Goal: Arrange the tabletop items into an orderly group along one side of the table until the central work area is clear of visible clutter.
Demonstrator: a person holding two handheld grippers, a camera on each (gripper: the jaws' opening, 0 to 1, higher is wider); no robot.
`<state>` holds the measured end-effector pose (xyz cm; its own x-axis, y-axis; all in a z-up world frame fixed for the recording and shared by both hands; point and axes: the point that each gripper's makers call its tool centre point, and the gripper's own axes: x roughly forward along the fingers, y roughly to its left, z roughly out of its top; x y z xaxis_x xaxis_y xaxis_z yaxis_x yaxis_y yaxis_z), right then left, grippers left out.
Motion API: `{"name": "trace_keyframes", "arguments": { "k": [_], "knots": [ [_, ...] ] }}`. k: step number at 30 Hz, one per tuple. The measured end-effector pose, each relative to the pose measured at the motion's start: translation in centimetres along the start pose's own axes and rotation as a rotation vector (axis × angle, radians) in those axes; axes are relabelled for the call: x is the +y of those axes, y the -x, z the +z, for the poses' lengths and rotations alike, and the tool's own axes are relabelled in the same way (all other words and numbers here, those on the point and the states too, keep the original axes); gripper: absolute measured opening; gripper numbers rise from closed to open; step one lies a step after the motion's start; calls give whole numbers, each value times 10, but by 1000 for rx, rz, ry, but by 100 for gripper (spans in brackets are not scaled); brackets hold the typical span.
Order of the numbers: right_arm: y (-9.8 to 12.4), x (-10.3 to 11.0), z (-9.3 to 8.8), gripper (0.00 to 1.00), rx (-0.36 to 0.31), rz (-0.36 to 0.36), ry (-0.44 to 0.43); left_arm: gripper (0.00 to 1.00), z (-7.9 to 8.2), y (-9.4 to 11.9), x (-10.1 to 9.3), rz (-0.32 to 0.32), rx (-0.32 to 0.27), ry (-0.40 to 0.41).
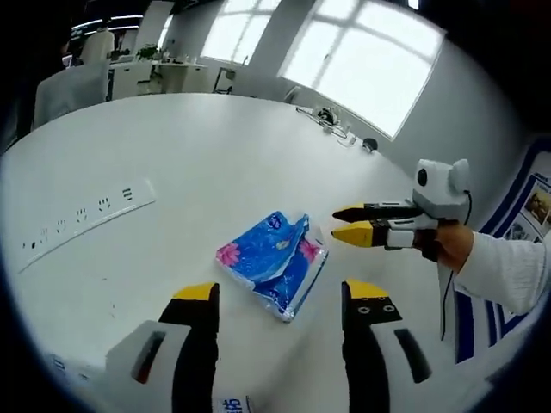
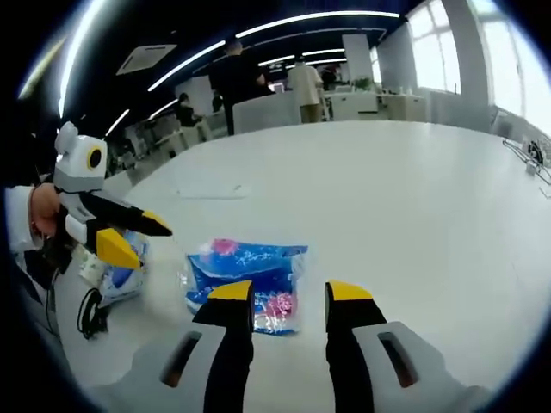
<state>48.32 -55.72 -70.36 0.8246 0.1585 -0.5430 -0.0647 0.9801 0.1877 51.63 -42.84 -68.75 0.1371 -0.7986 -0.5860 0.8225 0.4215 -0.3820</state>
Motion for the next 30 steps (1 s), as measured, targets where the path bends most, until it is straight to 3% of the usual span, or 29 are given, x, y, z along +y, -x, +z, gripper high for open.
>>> {"name": "trace_keyframes", "arguments": {
  "k": [30],
  "knots": [
    [44,31,32,41,-101,12,-10,75,45,71,-18,-8,-158,-104]
  ]
}}
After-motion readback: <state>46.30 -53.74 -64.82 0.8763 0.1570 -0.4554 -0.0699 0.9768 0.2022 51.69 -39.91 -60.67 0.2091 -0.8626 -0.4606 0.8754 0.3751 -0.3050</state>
